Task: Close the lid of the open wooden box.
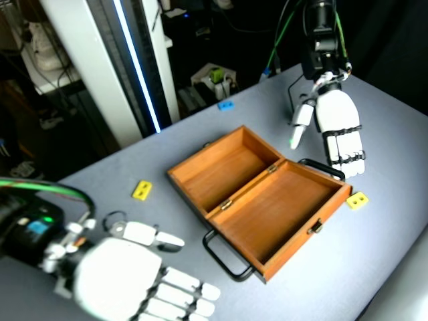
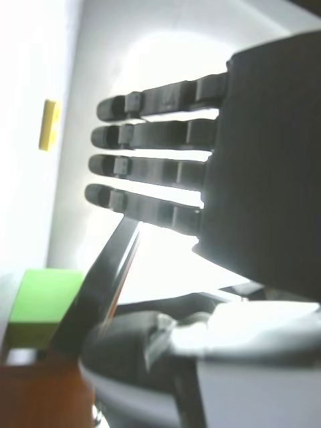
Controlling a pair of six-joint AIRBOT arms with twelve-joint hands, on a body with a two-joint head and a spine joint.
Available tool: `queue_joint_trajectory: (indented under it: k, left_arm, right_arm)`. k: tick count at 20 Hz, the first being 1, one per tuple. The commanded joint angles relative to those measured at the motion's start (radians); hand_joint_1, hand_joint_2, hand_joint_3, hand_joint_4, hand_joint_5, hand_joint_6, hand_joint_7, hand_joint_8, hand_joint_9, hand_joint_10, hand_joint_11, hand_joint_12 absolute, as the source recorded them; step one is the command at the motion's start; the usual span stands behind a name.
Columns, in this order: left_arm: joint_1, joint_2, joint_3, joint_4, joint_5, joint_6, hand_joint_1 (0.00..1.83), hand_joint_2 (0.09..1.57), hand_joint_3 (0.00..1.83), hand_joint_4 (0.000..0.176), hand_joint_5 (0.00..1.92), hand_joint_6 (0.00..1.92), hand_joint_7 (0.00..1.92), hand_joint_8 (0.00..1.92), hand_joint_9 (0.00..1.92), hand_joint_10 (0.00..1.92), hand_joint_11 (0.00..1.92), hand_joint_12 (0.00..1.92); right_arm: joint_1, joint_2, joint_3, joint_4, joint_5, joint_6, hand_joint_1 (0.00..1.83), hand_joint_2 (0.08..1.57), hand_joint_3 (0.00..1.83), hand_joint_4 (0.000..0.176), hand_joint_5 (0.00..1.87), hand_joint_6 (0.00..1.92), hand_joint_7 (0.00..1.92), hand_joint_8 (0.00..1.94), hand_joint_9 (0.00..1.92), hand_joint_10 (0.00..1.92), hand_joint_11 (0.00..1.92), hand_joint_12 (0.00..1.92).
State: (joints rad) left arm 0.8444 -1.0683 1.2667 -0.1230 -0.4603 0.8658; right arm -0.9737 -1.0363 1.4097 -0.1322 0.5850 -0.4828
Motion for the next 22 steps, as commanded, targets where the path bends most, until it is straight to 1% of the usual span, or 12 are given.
queue_joint_trajectory:
  k: [1, 5, 6, 8, 11, 12, 13, 15, 16, 17, 18, 22]
  left_arm:
    - [-0.018, -0.007, 0.009, 0.007, -0.081, -0.002, 0.00, 0.98, 0.00, 0.000, 0.00, 0.00, 0.00, 0.00, 0.00, 0.00, 0.00, 0.00]
    - [-0.038, -0.039, 0.035, 0.019, -0.048, -0.001, 0.00, 1.01, 0.00, 0.000, 0.00, 0.00, 0.00, 0.00, 0.00, 0.00, 0.00, 0.00]
    - [-0.044, -0.044, 0.038, 0.027, -0.043, -0.001, 0.00, 1.08, 0.03, 0.019, 0.00, 0.00, 0.00, 0.00, 0.00, 0.00, 0.00, 0.00]
    - [-0.052, -0.049, 0.039, 0.038, -0.038, -0.001, 0.00, 1.28, 0.02, 0.000, 0.00, 0.00, 0.00, 0.00, 0.00, 0.00, 0.00, 0.00]
    - [-0.053, -0.054, 0.038, 0.039, -0.046, -0.001, 0.00, 1.23, 0.00, 0.000, 0.00, 0.00, 0.00, 0.00, 0.00, 0.00, 0.00, 0.00]
    - [-0.053, -0.054, 0.035, 0.040, -0.050, -0.001, 0.00, 1.20, 0.00, 0.024, 0.00, 0.00, 0.00, 0.00, 0.00, 0.00, 0.00, 0.00]
    - [-0.053, -0.054, 0.033, 0.041, -0.054, -0.001, 0.00, 1.25, 0.00, 0.034, 0.00, 0.00, 0.00, 0.00, 0.00, 0.00, 0.00, 0.00]
    - [-0.052, -0.051, 0.025, 0.043, -0.067, -0.001, 0.00, 1.34, 0.03, 0.014, 0.00, 0.00, 0.00, 0.00, 0.00, 0.00, 0.00, 0.00]
    - [-0.050, -0.046, 0.019, 0.043, -0.076, -0.001, 0.00, 1.31, 0.02, 0.016, 0.00, 0.00, 0.01, 0.00, 0.01, 0.00, 0.00, 0.00]
    - [-0.049, -0.041, 0.012, 0.045, -0.086, -0.001, 0.00, 1.29, 0.01, 0.030, 0.00, 0.00, 0.01, 0.00, 0.01, 0.01, 0.00, 0.00]
    - [-0.048, -0.036, 0.006, 0.047, -0.093, -0.001, 0.00, 1.27, 0.00, 0.000, 0.00, 0.00, 0.00, 0.00, 0.02, 0.01, 0.00, 0.00]
    - [-0.048, -0.010, -0.025, 0.068, -0.123, -0.001, 0.00, 1.18, 0.00, 0.000, 0.00, 0.00, 0.00, 0.00, 0.00, 0.00, 0.00, 0.00]
  right_arm:
    - [0.018, 0.000, 0.010, 0.021, 0.083, 0.006, 0.00, 1.42, 0.01, 0.000, 0.05, 0.00, 0.04, 0.00, 0.00, 0.00, 0.06, 0.01]
    - [0.037, -0.018, 0.018, -0.006, 0.072, 0.012, 0.01, 1.41, 0.00, 0.000, 0.06, 0.01, 0.06, 0.01, 0.02, 0.01, 0.08, 0.02]
    - [0.040, -0.022, 0.020, -0.015, 0.069, 0.016, 0.00, 1.40, 0.00, 0.000, 0.04, 0.00, 0.04, 0.00, 0.00, 0.00, 0.06, 0.01]
    - [0.048, -0.029, 0.022, -0.029, 0.064, 0.020, 0.00, 1.40, 0.00, 0.000, 0.03, 0.00, 0.04, 0.00, 0.00, 0.00, 0.06, 0.01]
    - [0.053, -0.041, 0.028, -0.046, 0.059, 0.030, 0.00, 1.40, 0.00, 0.000, 0.03, 0.00, 0.02, 0.00, 0.00, 0.00, 0.05, 0.00]
    - [0.055, -0.042, 0.028, -0.051, 0.059, 0.034, 0.01, 1.41, 0.00, 0.000, 0.04, 0.01, 0.03, 0.01, 0.00, 0.00, 0.07, 0.01]
    - [0.056, -0.042, 0.028, -0.059, 0.060, 0.040, 0.02, 1.41, 0.00, 0.000, 0.04, 0.00, 0.03, 0.00, 0.00, 0.00, 0.07, 0.01]
    - [0.065, -0.042, 0.024, -0.084, 0.071, 0.057, 0.03, 1.40, 0.00, 0.000, 0.04, 0.00, 0.02, 0.00, 0.00, 0.00, 0.05, 0.00]
    - [0.066, -0.042, 0.022, -0.090, 0.082, 0.064, 0.07, 1.41, 0.00, 0.000, 0.05, 0.00, 0.04, 0.00, 0.00, 0.00, 0.07, 0.01]
    - [0.067, -0.041, 0.019, -0.093, 0.097, 0.074, 0.08, 1.42, 0.00, 0.000, 0.03, 0.00, 0.03, 0.00, 0.00, 0.00, 0.06, 0.00]
    - [0.067, -0.040, 0.016, -0.094, 0.108, 0.080, 0.16, 1.43, 0.00, 0.000, 0.04, 0.00, 0.03, 0.00, 0.00, 0.00, 0.07, 0.01]
    - [0.067, -0.011, -0.008, -0.096, 0.166, 0.099, 0.31, 1.42, 0.00, 0.000, 0.07, 0.01, 0.07, 0.01, 0.04, 0.01, 0.10, 0.02]
